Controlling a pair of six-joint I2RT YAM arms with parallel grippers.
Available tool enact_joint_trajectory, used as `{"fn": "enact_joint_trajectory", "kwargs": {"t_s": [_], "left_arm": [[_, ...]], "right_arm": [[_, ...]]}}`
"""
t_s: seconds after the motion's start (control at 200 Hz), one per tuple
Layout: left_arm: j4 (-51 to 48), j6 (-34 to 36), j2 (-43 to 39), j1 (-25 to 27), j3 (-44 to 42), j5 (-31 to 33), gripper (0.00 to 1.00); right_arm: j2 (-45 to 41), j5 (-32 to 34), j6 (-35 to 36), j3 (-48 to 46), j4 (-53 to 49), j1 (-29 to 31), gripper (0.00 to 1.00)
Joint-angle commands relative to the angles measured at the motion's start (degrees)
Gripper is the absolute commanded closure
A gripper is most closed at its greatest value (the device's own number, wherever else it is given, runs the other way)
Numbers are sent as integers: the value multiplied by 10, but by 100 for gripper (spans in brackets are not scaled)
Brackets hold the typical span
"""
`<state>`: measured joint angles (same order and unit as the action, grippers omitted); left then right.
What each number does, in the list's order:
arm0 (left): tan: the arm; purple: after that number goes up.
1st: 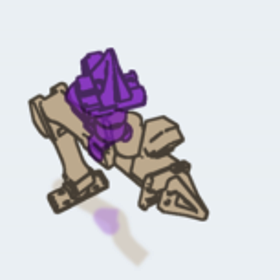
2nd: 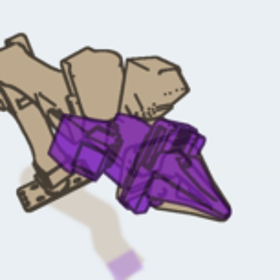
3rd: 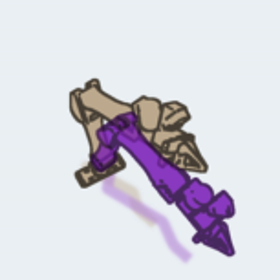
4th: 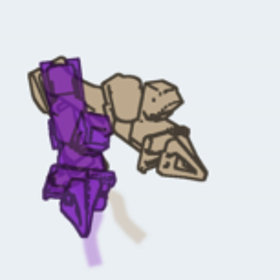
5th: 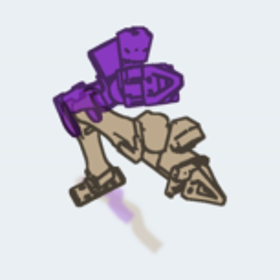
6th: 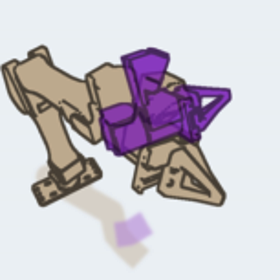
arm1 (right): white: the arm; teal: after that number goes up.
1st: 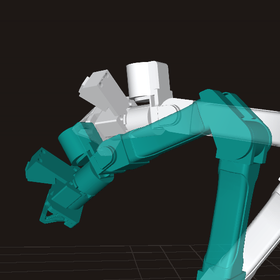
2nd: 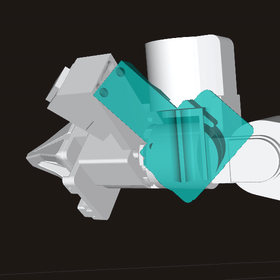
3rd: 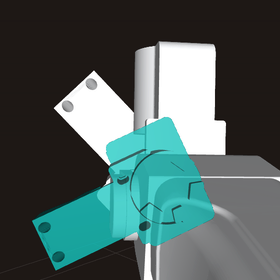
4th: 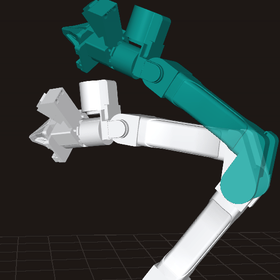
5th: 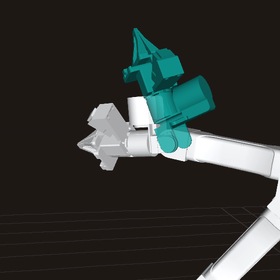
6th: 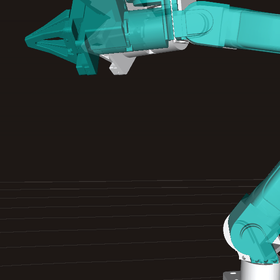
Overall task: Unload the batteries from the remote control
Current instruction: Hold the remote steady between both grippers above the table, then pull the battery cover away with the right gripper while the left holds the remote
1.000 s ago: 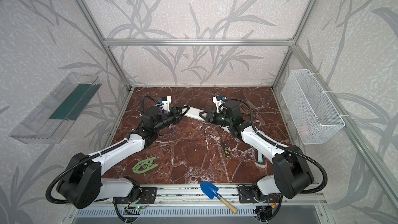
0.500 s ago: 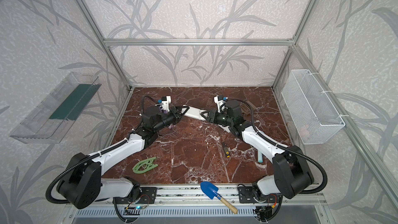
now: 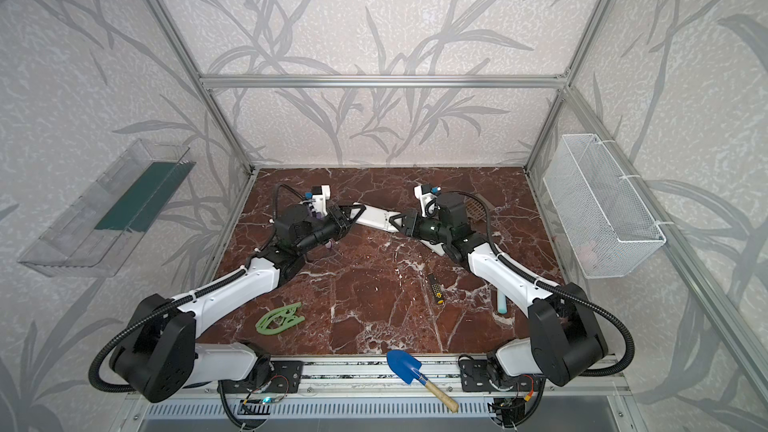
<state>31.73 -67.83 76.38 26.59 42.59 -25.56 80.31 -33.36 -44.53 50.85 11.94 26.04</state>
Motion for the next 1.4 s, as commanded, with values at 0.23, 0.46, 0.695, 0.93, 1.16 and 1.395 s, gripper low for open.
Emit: {"fn": "enact_joint_trajectory", "kwargs": {"t_s": [0.23,0.46,0.695,0.93,1.16,1.395], "left_arm": [[52,-22,10,3,6,-8,100],[69,-49,9,3,3,-4,100],[21,-56,-11,3,-1,28,100],[7,-55,-16,3,-9,39,100],[15,-58,-11,3,-8,37,100],[25,-63,-7,3,-4,34,100]], "right_arm": [[-7,1,14,21,-5,7,68],[-2,1,-4,23,13,8,67],[-10,14,-9,25,7,7,67],[-12,21,4,39,-19,8,70],[-8,17,3,41,-16,8,77],[2,12,1,40,-10,9,90]]}}
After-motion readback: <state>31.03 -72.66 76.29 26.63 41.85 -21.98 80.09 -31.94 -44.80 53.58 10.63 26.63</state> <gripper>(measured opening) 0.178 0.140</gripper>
